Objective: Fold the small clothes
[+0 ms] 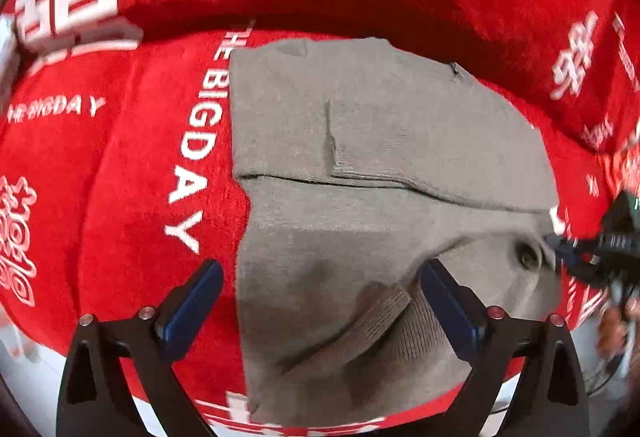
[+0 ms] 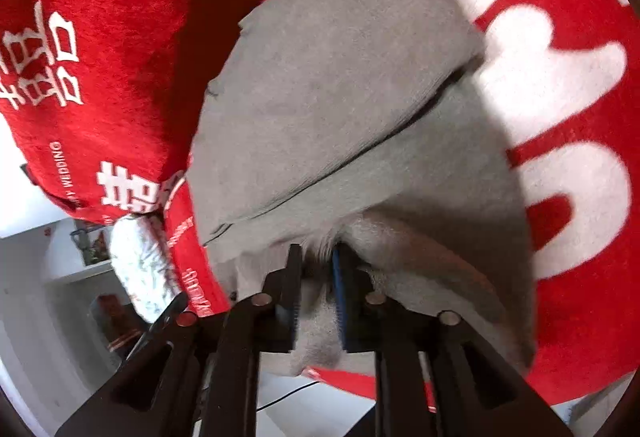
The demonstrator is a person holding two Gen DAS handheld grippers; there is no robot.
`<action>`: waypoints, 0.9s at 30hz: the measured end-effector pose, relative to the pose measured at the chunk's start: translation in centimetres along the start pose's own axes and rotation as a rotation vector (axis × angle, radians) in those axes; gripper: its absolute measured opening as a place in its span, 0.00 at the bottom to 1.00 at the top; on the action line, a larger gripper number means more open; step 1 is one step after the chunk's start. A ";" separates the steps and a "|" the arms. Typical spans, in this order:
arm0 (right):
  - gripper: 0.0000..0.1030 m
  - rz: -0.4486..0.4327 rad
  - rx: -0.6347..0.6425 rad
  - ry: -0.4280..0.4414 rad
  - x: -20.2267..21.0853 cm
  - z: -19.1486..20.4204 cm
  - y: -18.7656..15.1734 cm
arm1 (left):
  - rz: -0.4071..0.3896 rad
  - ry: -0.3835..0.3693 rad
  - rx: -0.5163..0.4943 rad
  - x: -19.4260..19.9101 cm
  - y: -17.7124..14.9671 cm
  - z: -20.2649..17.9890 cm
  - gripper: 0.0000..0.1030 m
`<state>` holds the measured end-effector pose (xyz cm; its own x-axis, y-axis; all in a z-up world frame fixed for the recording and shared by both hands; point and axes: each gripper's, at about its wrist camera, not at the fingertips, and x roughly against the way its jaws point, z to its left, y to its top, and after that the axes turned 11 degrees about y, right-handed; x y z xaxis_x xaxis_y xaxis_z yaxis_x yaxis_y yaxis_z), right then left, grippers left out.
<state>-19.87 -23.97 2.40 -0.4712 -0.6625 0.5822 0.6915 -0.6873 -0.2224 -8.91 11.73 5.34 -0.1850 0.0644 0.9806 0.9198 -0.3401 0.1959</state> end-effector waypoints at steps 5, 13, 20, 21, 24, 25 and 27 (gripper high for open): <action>0.45 -0.015 0.091 -0.117 1.4 0.7 0.9 | 0.046 0.049 -0.167 -0.8 -1.8 -1.4 0.95; 0.49 0.063 0.356 -0.314 -0.5 3.6 0.0 | 0.124 0.002 -0.392 -3.6 -3.5 -3.7 0.95; 0.52 0.128 0.546 -0.451 -2.9 5.5 -0.5 | 0.169 -0.065 -0.387 -5.0 -2.9 -3.2 0.78; 0.52 0.139 0.563 -0.462 -3.1 5.6 -0.6 | 0.172 -0.067 -0.381 -4.9 -2.9 -2.9 0.78; 0.53 0.171 0.614 -0.479 -3.5 5.9 -1.4 | 0.176 -0.067 -0.366 -4.4 -3.0 -1.6 0.78; 0.56 0.184 0.633 -0.489 -3.7 5.9 -1.8 | 0.175 -0.063 -0.367 -4.2 -3.1 -1.3 0.78; 0.56 0.194 0.662 -0.513 -4.1 5.8 -2.4 | 0.175 -0.061 -0.372 -4.2 -3.1 -1.2 0.78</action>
<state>-16.43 -17.90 5.10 -0.1158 -0.4245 0.8980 0.9865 -0.1547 0.0541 -11.39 11.42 0.56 -0.0061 0.0271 0.9996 0.7460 -0.6656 0.0226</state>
